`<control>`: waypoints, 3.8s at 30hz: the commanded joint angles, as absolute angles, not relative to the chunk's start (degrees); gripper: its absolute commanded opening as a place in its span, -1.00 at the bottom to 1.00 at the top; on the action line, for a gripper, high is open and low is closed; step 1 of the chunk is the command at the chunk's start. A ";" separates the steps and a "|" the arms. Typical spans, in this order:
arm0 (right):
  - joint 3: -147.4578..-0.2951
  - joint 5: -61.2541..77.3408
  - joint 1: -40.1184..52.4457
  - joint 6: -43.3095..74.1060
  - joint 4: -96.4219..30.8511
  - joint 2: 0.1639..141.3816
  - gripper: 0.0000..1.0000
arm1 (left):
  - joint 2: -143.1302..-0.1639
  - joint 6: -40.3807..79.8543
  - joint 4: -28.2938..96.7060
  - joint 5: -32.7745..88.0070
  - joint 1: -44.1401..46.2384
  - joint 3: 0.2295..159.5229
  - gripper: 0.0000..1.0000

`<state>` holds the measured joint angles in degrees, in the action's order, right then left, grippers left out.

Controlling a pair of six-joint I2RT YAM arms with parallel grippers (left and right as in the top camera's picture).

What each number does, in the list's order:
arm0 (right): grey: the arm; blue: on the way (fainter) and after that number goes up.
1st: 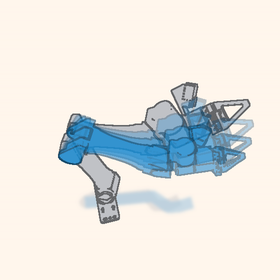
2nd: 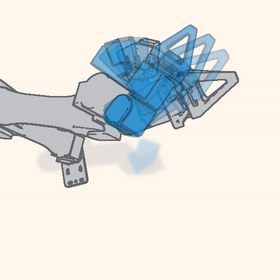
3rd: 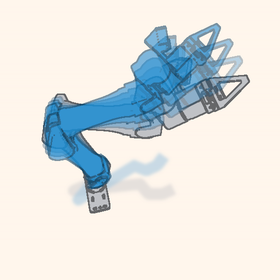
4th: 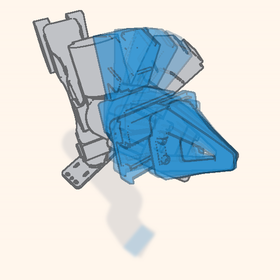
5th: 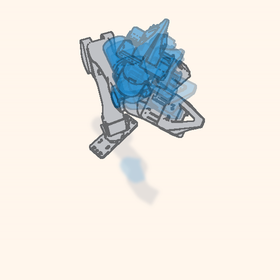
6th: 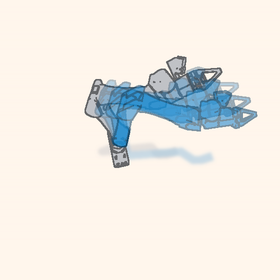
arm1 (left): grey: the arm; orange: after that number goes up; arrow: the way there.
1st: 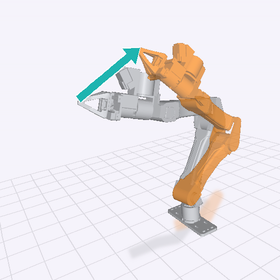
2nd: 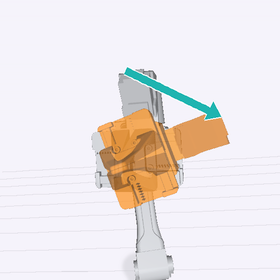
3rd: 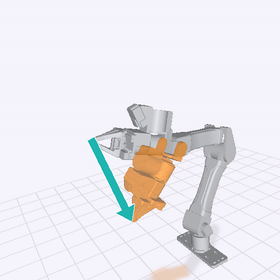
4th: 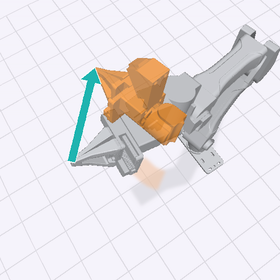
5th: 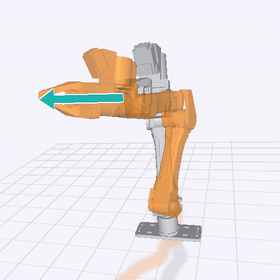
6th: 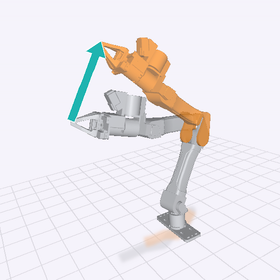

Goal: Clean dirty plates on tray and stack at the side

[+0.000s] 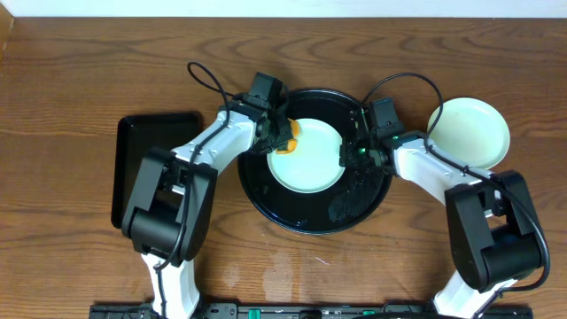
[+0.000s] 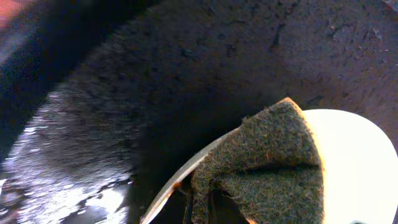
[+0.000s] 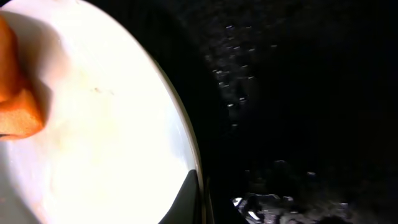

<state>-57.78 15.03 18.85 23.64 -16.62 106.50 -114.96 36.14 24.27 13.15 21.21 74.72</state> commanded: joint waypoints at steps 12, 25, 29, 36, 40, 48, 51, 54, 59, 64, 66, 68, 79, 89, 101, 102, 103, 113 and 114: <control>-57.69 13.54 19.18 23.11 -17.26 107.90 -0.98 | -89.93 29.82 34.59 -10.39 18.68 74.13 -0.85; -57.69 13.56 19.18 23.11 -16.73 107.90 -0.98 | -99.70 35.22 31.33 15.49 24.43 72.38 -0.85; -57.69 13.56 19.18 23.11 -16.73 107.90 -0.98 | -105.62 35.55 26.92 18.94 27.66 72.38 -0.84; -57.69 13.54 19.18 23.09 -17.12 107.90 -0.97 | -113.30 38.02 26.11 18.76 30.35 72.38 -0.85; -57.69 13.54 19.18 23.09 -17.10 107.90 -0.97 | -114.39 38.00 28.77 11.16 30.24 72.38 -0.85; -57.69 13.50 19.18 23.07 -17.34 107.90 -0.97 | -114.21 35.27 35.99 -11.27 30.06 72.82 -0.85; -57.69 13.50 19.18 23.05 -17.37 107.90 -0.98 | -113.69 34.79 37.50 -16.08 30.06 73.76 -0.85; -57.69 13.52 19.18 21.98 -17.39 107.90 -0.97 | -112.29 32.60 37.60 -18.55 30.06 74.70 -0.85; -57.71 13.54 19.18 20.88 -17.54 107.90 -0.97 | -106.19 32.62 38.57 -23.70 30.06 75.16 -0.85; -57.78 14.02 19.22 17.96 -17.54 106.32 -0.97 | -97.12 32.64 40.64 -26.11 29.19 75.13 -0.85; -57.84 14.00 19.29 16.71 -17.58 104.92 -0.97 | -93.78 32.64 42.57 -24.88 27.97 75.13 -0.85; -57.87 14.00 19.29 15.35 -17.58 102.85 -0.97 | -90.26 32.64 45.10 -23.11 25.74 75.13 -0.85; -57.93 3.99 21.74 6.70 -18.98 85.71 -0.97 | -81.62 32.62 62.63 -12.14 3.31 74.83 -0.85; -58.61 -16.47 28.82 4.34 -21.47 79.22 -0.86 | -81.62 32.62 64.20 -11.92 -2.09 72.86 -0.85; -60.36 8.60 18.94 16.47 -29.89 94.15 0.37 | -81.65 32.62 64.03 -11.94 -2.09 72.84 -0.84; -61.21 10.09 18.20 16.47 -30.26 96.16 0.38 | -81.65 32.62 64.03 -11.94 -2.09 72.84 -0.84; -62.11 10.98 17.74 16.45 -30.59 97.67 0.38 | -81.65 32.60 64.03 -11.94 -2.09 72.84 -0.84; -84.07 6.57 17.96 14.04 -50.52 111.90 0.38 | -81.65 32.58 64.05 -11.97 -2.09 72.84 -0.84; -84.99 5.80 17.96 14.04 -50.89 112.51 0.37 | -81.65 32.58 64.05 -11.94 -2.09 72.84 -0.84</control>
